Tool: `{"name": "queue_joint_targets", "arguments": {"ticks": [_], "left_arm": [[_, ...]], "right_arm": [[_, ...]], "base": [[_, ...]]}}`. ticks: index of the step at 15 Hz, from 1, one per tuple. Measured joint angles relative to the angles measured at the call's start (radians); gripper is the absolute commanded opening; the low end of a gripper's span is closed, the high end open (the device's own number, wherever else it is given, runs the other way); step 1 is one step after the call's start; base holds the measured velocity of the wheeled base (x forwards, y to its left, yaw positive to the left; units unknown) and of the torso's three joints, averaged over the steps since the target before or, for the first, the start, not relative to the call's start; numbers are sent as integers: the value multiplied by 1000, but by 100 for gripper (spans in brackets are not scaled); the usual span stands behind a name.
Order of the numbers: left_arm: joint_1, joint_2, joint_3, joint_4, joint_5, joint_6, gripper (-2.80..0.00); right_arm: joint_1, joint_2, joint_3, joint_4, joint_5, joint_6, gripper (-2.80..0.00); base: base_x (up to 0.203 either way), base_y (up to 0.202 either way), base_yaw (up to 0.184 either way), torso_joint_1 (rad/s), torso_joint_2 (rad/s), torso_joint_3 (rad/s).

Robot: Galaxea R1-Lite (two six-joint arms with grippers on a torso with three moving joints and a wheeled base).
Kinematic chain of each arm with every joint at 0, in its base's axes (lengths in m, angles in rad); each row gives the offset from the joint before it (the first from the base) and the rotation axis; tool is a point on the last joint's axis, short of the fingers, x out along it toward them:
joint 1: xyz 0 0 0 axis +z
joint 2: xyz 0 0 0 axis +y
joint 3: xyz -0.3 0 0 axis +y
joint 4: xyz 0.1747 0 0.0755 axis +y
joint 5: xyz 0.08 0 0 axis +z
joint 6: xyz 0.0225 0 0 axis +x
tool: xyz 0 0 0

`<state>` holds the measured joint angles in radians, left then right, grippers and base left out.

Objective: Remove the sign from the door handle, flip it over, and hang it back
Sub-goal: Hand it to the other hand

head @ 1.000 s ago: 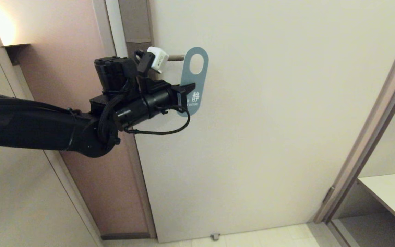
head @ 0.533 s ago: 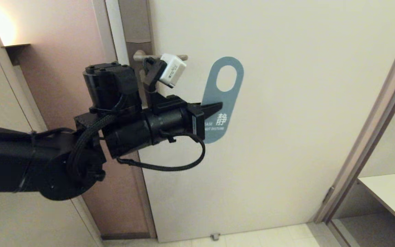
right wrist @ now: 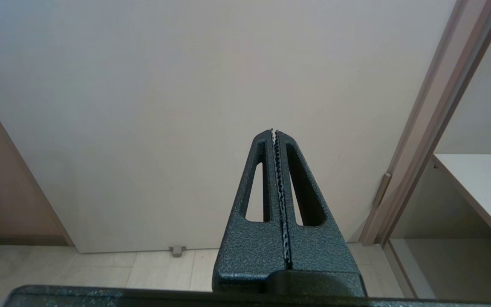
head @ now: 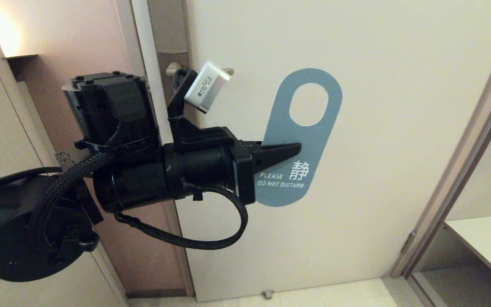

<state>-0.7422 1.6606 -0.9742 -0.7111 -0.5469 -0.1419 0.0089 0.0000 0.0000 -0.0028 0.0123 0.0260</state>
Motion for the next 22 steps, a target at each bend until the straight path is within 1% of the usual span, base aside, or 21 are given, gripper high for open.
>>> {"name": "queue_joint_targets", "arguments": {"ticks": [2,5,7,8,10,14,17,20,22], "left_arm": [[1,12,9,-6,-43,-26,-280],[-1,56,8,-46,-53,-31,-280],[-3,119,-4,-128,-69,-38,-280],[-4,154,-14,-180,-82,-54,-280],[-19,230,-42,-286,-97,-112,-280],[-57,347,-60,-385,-100,-141,-280],[-67,383,-62,-396,-103,-169,-280],[-66,393,-66,-396,-108,-171,-280],[-66,394,-79,-396,-124,-171,-280]], "right_arm": [[0,0,0,0,0,0,-280],[0,0,0,0,0,0,-280],[0,0,0,0,2,-9,-280],[0,0,0,0,3,-15,-280],[0,0,0,0,2,-16,-280],[0,0,-4,7,1,-17,-280],[0,0,-14,40,2,-17,-280],[0,0,-50,119,6,-31,-280],[0,13,-92,134,44,-23,-280]], "base": [[0,0,0,0,0,0],[0,0,0,0,0,0],[0,0,0,0,0,0],[0,0,0,0,0,0],[0,0,0,0,0,0],[0,0,0,0,0,0],[0,0,0,0,0,0],[0,0,0,0,0,0],[0,0,0,0,0,0]]}}
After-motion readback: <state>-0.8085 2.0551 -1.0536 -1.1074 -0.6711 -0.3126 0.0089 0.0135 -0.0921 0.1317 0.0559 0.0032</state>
